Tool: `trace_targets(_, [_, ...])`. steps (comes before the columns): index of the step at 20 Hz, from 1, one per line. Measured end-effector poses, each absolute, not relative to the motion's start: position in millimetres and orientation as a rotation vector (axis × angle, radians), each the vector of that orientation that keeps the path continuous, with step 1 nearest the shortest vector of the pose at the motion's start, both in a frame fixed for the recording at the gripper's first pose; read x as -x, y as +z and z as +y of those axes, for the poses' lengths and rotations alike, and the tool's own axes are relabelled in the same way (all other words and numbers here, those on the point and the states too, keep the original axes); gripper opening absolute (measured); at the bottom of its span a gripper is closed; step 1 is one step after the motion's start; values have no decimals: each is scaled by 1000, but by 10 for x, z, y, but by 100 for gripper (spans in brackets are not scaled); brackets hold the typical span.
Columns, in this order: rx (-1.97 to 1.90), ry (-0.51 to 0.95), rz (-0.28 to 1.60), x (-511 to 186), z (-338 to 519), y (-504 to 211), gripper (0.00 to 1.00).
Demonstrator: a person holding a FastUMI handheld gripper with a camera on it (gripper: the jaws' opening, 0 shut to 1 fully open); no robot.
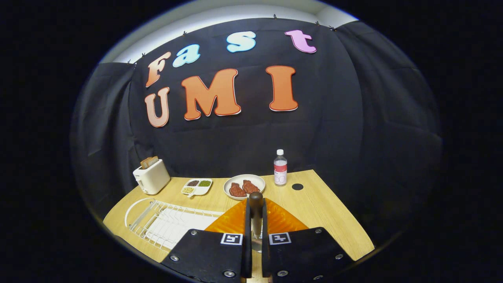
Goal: Take the plate from the dish rack, then take the spoon from the basket and place it into the plate.
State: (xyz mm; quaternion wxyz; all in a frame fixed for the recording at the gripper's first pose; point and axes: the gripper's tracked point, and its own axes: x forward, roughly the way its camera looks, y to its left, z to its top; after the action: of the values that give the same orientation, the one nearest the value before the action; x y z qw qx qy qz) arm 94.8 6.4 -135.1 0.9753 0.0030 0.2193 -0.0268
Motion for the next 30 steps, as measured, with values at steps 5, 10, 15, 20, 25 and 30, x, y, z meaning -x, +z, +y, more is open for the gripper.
trace_targets(5, [1, 6, 448, -622, 306, -1166, 10])
trace_targets(10, [-4, 82, 446, -241, 611, -1003, 10])
trace_targets(15, [10, 161, 462, 156, 846, -1102, 10])
trace_targets(20, [-90, 214, 574, 455, 1056, -1397, 10])
trace_targets(25, [-125, 217, 620, 563, 1101, -1693, 10])
trace_targets(30, [-226, 265, 709, 662, 1323, -2113, 10])
